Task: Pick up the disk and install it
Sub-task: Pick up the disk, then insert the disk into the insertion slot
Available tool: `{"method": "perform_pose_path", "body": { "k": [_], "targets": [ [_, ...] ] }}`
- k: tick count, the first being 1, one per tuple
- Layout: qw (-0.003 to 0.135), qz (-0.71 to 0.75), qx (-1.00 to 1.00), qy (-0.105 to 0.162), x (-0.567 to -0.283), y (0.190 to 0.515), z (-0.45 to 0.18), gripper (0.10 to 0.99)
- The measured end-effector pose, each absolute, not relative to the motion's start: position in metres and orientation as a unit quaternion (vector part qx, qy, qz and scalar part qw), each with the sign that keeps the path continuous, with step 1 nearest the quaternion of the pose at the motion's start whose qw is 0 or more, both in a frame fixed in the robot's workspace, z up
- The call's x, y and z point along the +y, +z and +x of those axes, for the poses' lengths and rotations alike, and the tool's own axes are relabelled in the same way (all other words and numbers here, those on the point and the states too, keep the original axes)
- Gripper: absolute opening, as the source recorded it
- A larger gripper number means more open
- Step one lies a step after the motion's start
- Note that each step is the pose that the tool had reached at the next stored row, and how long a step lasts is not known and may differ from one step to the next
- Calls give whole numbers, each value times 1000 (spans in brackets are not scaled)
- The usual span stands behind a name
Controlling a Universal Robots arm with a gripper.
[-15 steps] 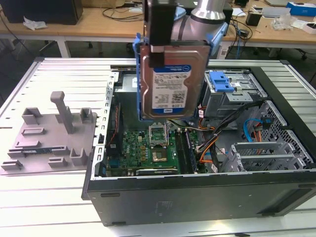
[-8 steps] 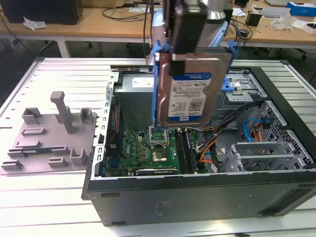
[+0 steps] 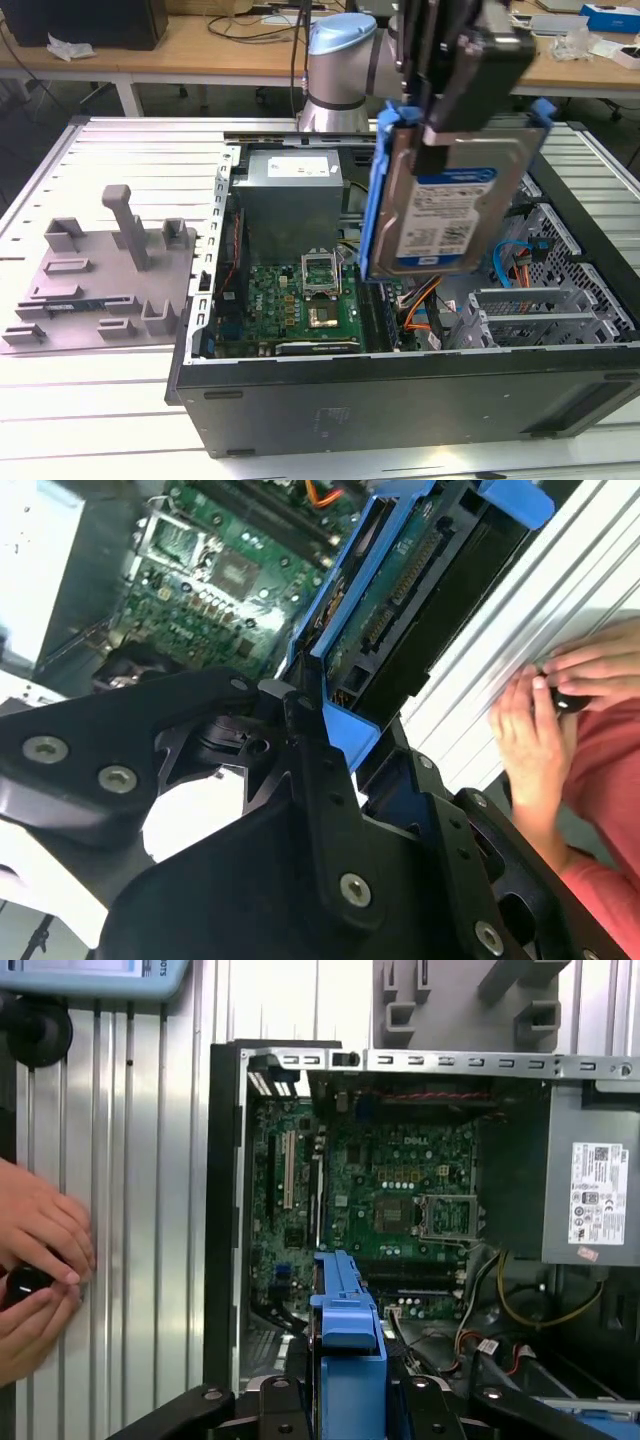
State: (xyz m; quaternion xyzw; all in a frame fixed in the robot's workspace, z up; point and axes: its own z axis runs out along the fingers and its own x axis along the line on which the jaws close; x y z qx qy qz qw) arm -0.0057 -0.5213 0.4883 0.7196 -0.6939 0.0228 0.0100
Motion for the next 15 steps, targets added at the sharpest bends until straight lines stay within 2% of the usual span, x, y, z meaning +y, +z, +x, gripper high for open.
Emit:
{"method": "perform_pose_path", "body": {
  "k": [15],
  "targets": [
    [10, 720, -694, 23, -525, 488, 3, 369]
  ]
}}
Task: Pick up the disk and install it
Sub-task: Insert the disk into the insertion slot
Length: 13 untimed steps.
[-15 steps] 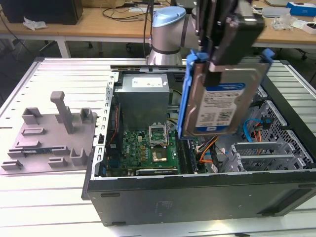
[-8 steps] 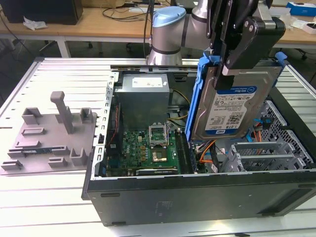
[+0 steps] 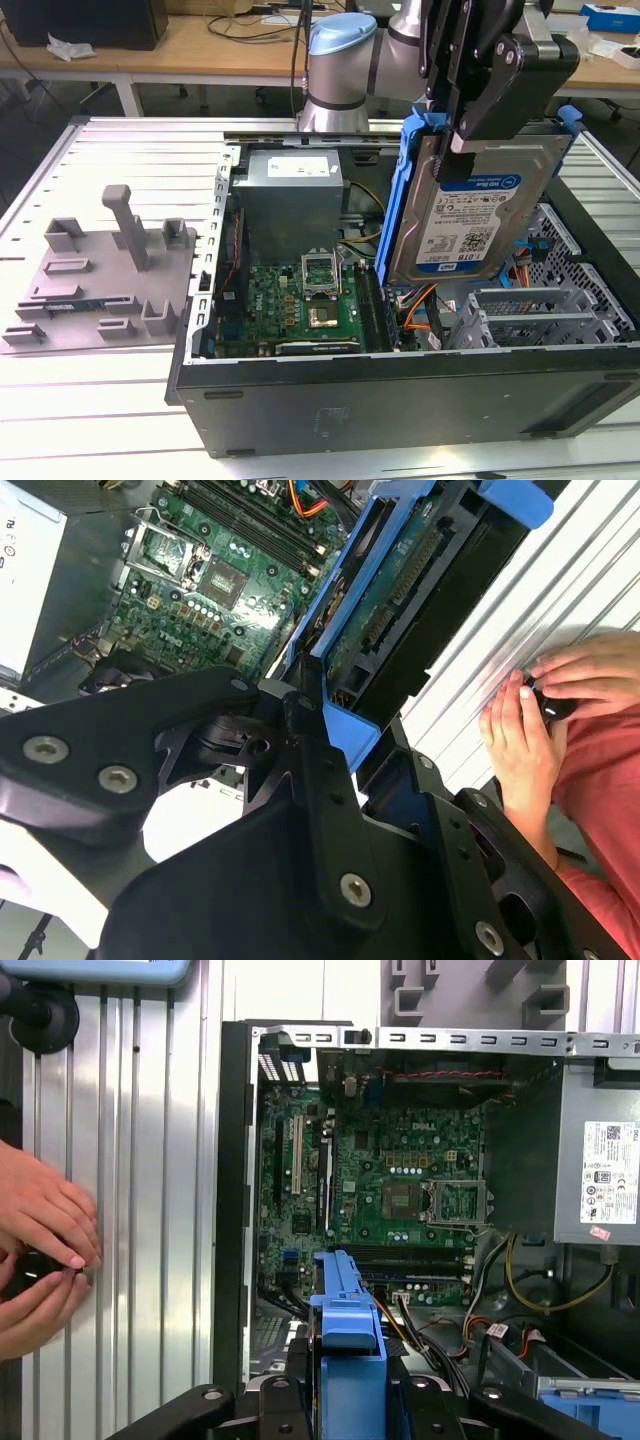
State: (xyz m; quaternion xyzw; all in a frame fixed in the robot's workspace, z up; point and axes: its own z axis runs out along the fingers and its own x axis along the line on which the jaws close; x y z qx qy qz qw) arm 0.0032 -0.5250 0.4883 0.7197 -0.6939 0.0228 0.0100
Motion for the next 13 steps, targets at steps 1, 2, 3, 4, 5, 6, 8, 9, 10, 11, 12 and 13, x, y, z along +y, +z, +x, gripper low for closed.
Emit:
{"method": "perform_pose_path", "body": {
  "k": [1, 2, 3, 4, 5, 6, 8, 9, 10, 11, 12, 13],
  "targets": [
    [10, 720, -694, 23, -525, 488, 3, 369],
    [10, 720, -694, 23, -525, 488, 3, 369],
    [10, 720, -694, 23, -525, 488, 4, 369],
    [10, 720, -694, 23, -525, 488, 4, 369],
    [10, 720, -694, 23, -525, 488, 5, 369],
    [10, 719, -695, 23, -525, 488, 7, 369],
    [10, 715, -699, 23, -525, 488, 11, 369],
    [10, 714, -700, 23, -525, 488, 14, 369],
    [10, 713, -701, 23, -525, 488, 17, 369],
    [10, 713, -701, 23, -525, 488, 19, 369],
    [10, 713, -701, 23, -525, 488, 20, 369],
    [10, 713, -701, 23, -524, 488, 23, 369]
  ]
}}
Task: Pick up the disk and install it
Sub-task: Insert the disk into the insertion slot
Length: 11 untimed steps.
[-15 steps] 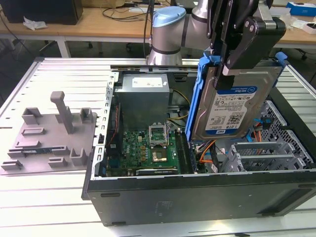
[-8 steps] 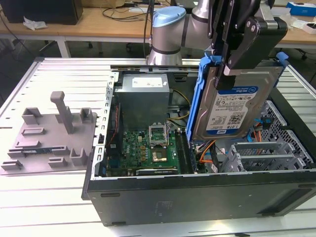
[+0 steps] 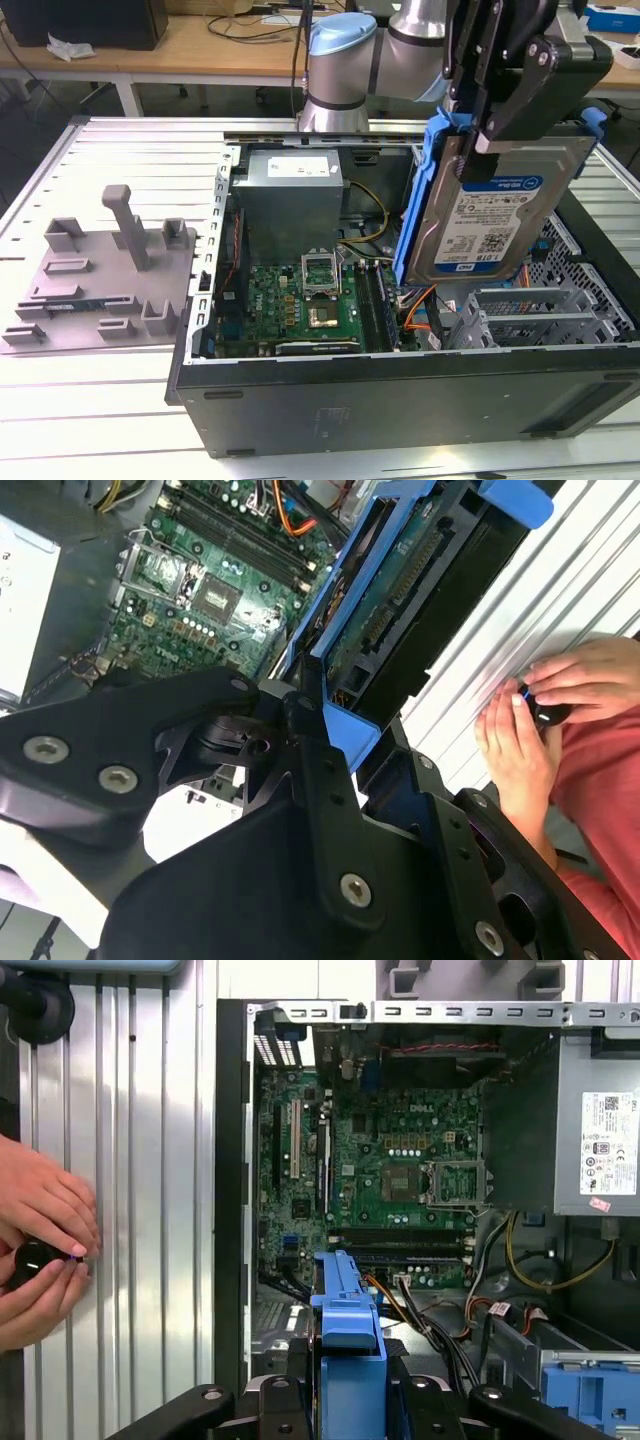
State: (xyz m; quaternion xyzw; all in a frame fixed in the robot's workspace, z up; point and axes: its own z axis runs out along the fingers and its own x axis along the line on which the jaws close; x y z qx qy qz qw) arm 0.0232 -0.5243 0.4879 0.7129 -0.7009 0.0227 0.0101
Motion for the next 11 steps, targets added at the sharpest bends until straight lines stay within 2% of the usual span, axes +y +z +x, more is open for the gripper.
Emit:
{"method": "perform_pose_path", "body": {
  "k": [11],
  "targets": [
    [11, 713, -701, 22, -517, 485, 44, 369]
  ]
}}
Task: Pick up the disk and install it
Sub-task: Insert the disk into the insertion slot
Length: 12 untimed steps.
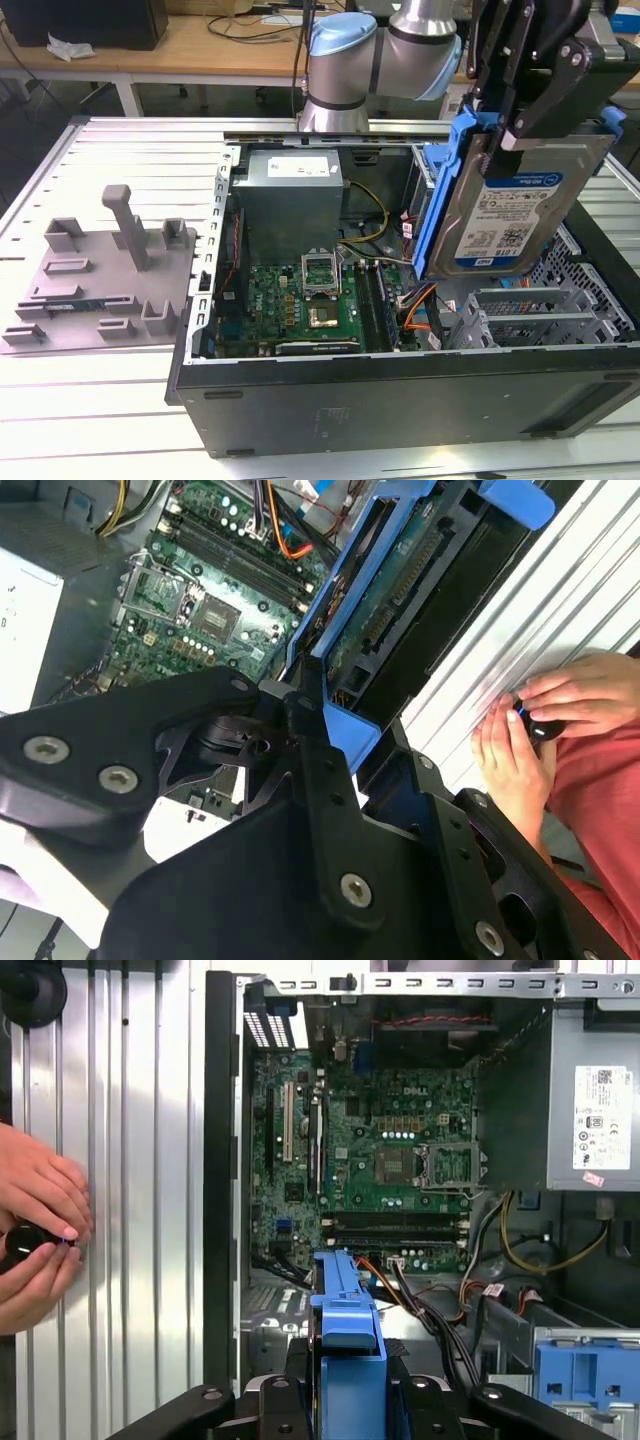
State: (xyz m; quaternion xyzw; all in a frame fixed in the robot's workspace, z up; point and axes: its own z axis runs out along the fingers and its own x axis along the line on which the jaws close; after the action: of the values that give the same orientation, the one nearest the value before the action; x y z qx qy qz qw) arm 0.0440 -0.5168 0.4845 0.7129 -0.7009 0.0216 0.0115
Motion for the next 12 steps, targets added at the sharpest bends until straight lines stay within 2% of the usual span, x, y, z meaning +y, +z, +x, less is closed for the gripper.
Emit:
{"method": "perform_pose_path", "body": {
  "k": [12],
  "targets": [
    [12, 713, -701, 21, -517, 482, 78, 369]
  ]
}}
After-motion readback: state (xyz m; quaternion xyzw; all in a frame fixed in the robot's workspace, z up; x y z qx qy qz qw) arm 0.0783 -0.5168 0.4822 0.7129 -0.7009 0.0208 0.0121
